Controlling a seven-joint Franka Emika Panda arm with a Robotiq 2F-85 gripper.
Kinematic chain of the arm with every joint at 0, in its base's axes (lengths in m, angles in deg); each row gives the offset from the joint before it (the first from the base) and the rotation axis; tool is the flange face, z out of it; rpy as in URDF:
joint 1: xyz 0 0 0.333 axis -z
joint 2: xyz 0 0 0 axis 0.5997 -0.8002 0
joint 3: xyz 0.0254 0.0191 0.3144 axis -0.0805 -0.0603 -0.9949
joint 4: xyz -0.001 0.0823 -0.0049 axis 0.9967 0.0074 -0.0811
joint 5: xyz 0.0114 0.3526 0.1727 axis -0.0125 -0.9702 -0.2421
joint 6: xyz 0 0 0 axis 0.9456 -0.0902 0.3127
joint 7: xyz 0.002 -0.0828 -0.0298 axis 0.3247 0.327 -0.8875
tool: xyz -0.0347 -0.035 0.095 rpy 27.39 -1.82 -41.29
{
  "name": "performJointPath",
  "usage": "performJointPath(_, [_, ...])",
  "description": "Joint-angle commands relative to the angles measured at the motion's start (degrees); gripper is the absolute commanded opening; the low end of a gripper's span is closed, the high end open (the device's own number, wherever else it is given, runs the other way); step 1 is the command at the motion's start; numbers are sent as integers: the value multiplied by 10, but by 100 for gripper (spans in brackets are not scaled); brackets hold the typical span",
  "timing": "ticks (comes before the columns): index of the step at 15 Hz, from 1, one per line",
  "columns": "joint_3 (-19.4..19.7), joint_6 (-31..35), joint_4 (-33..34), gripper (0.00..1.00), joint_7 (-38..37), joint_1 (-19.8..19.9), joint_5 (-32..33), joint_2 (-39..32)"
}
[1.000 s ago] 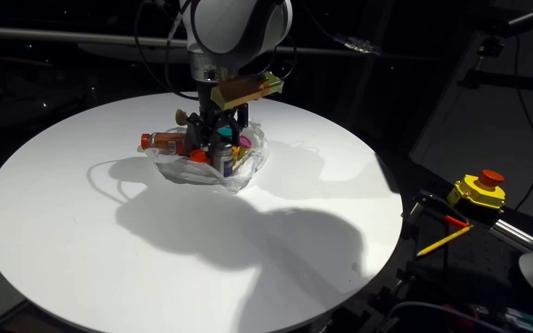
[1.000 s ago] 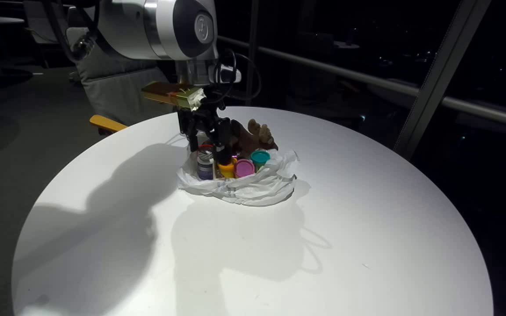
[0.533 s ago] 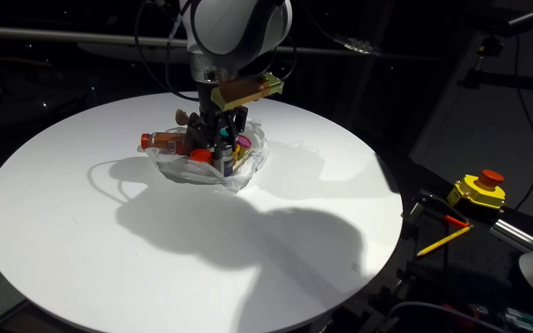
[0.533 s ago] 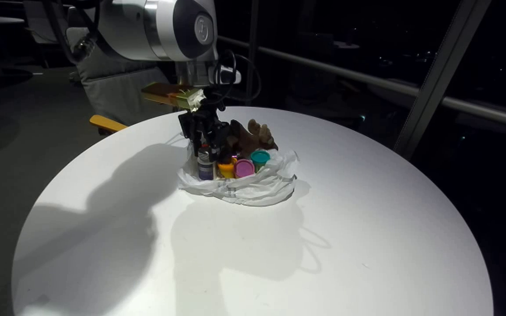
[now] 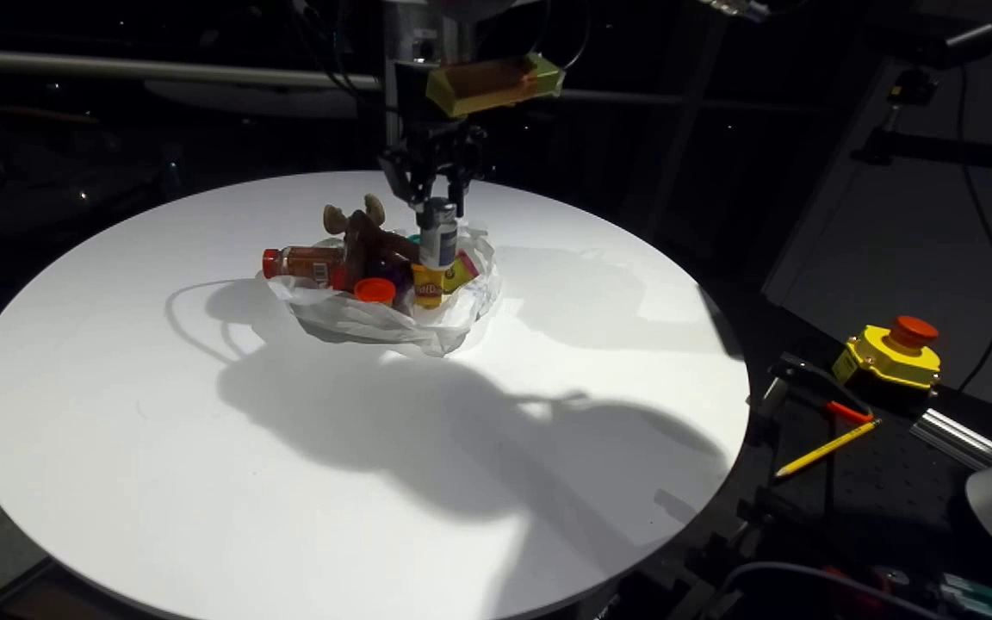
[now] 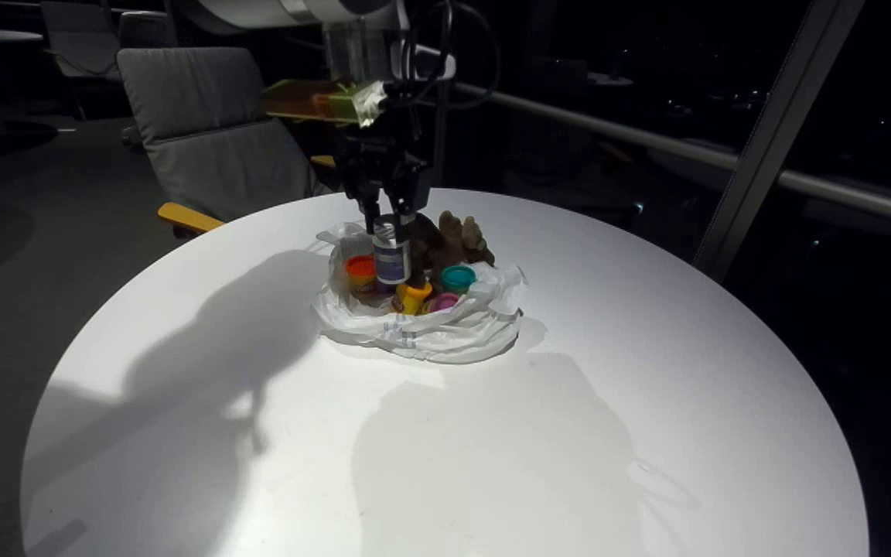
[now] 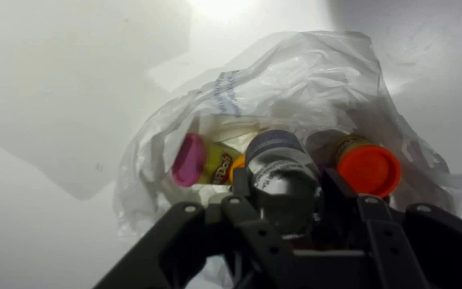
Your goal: Remove the things from the plastic bag and put them on the table
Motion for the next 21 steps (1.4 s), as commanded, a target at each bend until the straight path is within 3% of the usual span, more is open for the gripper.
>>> performJointPath(1, [23, 13, -114, 24, -6, 23, 38, 118])
performJointPath(5, [42, 47, -183, 24, -10, 71, 63, 148])
performJointPath(9, [61, 130, -217, 24, -29, 99, 97, 110])
performJointPath(17, [69, 229, -242, 24, -9, 120, 38, 38])
performJointPath(18, [68, 235, -246, 74, -6, 121, 28, 39])
performJointPath(19, [70, 244, -251, 75, -4, 119, 25, 45])
performJointPath(21, [82, 255, -260, 88, -14, 105, 30, 60])
